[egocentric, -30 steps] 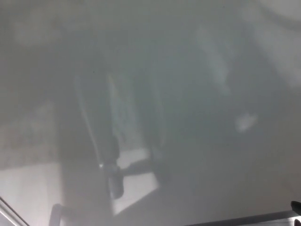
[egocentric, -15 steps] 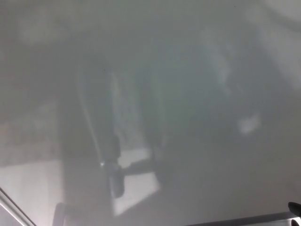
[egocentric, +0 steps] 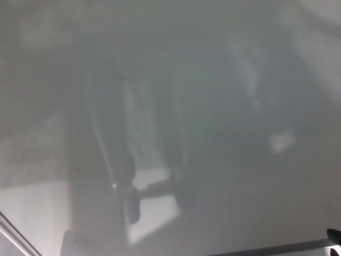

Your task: A white board is being place on the right hand side and parallel to the robot and the robot uses its left hand to grab on the leftside of the whiteboard and drag the whiteboard from the right hand side to the left hand side

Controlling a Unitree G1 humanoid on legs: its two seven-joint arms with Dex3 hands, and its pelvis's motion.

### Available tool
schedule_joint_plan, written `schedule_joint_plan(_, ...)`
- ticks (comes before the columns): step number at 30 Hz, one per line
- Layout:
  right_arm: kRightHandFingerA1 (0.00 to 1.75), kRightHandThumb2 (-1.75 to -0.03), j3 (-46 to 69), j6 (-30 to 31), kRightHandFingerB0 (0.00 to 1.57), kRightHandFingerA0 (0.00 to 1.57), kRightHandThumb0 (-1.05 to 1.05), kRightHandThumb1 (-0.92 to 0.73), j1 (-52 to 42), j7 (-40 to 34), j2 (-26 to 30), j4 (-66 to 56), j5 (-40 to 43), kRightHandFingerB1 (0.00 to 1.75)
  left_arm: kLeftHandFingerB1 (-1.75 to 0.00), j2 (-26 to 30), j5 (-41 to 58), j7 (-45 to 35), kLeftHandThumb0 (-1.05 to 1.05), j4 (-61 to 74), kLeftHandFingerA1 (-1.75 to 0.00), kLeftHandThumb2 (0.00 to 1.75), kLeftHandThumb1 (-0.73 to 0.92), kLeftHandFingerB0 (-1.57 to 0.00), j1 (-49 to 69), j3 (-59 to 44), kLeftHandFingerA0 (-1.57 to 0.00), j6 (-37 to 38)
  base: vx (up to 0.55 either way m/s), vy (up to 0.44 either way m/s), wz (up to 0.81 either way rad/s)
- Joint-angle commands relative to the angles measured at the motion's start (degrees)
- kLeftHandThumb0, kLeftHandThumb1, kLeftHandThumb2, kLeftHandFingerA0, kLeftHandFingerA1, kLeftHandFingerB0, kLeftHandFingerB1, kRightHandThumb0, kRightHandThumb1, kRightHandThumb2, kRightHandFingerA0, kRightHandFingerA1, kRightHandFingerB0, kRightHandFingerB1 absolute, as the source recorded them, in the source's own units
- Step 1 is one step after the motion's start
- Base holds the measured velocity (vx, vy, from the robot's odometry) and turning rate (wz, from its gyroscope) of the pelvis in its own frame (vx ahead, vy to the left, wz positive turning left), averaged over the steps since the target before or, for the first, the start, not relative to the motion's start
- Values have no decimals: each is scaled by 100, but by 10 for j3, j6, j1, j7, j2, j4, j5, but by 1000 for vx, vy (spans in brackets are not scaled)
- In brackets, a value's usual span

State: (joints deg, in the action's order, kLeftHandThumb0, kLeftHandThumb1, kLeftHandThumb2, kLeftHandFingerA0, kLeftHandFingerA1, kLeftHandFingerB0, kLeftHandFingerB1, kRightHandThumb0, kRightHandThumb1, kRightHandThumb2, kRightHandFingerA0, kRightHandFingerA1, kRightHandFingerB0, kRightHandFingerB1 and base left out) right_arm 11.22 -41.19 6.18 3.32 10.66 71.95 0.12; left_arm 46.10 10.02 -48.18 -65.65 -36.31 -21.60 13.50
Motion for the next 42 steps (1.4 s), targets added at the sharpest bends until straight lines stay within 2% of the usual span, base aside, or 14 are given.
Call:
schedule_joint_plan(1,49,-68,0,-10,41,59,-70,-84,-3,-9,3,2,-2,44,-61,19,32,14,-24,-1,-100,56,56,-54,-19,-28,-55,-23,0,0,0)
schedule_joint_plan(2,49,-68,0,-10,41,59,-70,-84,-3,-9,2,2,-2,44,-61,18,35,12,-24,0,-100,56,56,-54,-19,-32,-55,-28,0,0,0)
schedule_joint_plan(3,49,-68,1,-11,41,58,-70,-85,-4,-8,1,2,-2,44,-46,22,19,14,-31,4,-48,95,44,0,-9,-22,-2,-8,0,0,0)
schedule_joint_plan(6,49,-68,-1,-12,42,59,-69,-85,-4,-13,3,3,-5,44,0,24,18,-18,-82,-9,-5,83,56,0,-1,-22,0,10,0,0,0)
schedule_joint_plan(12,49,-67,-3,-10,42,60,-70,-83,0,-14,4,3,-8,44,0,20,17,-4,-77,-9,0,62,72,0,7,-25,0,30,0,0,0)
schedule_joint_plan(30,48,-68,-1,-12,40,59,-69,-86,-12,-12,6,5,-10,43,-5,33,104,-3,-97,-26,-5,115,79,0,114,-159,0,-45,0,0,0)
schedule_joint_plan(32,65,-111,-8,-12,26,58,-61,-72,-14,-20,8,5,-18,51,-3,29,104,5,-99,-22,-4,117,81,0,136,-164,0,-44,0,0,0)
schedule_joint_plan(33,66,-110,-6,-8,27,59,-59,-70,-12,-20,6,6,-15,51,-4,29,106,1,-97,-21,-5,117,80,0,141,-166,0,-47,0,0,0)
schedule_joint_plan(34,66,-111,-9,-9,27,59,-59,-71,-12,-23,7,6,-18,51,0,25,110,-2,-89,-22,0,70,92,0,153,-171,0,-46,0,0,0)
schedule_joint_plan(35,66,-110,-11,-8,27,59,-60,-70,-12,-24,7,6,-20,51,-8,21,113,2,-89,-23,-11,119,86,0,165,-174,0,-43,0,0,0)
schedule_joint_plan(37,49,-67,-10,-4,41,60,-70,-85,-12,-20,7,8,-18,43,-6,11,117,5,-91,-25,-9,120,90,0,189,-180,0,-39,0,0,0)
schedule_joint_plan(40,49,-67,-8,-7,41,60,-70,-84,-16,-18,6,8,-16,44,-8,-2,115,-2,-88,-22,-11,122,92,0,219,-178,0,-26,0,0,0)
schedule_joint_plan(41,49,-67,-8,-8,41,59,-70,-84,-18,-17,8,8,-16,44,0,-9,116,-7,-79,-22,0,84,92,0,229,-178,0,-24,0,0,0)
schedule_joint_plan(42,66,-109,-8,-8,27,58,-59,-67,-20,-15,8,8,-16,51,0,-16,114,-11,-77,-23,0,85,92,0,243,-175,0,-19,0,0,0)
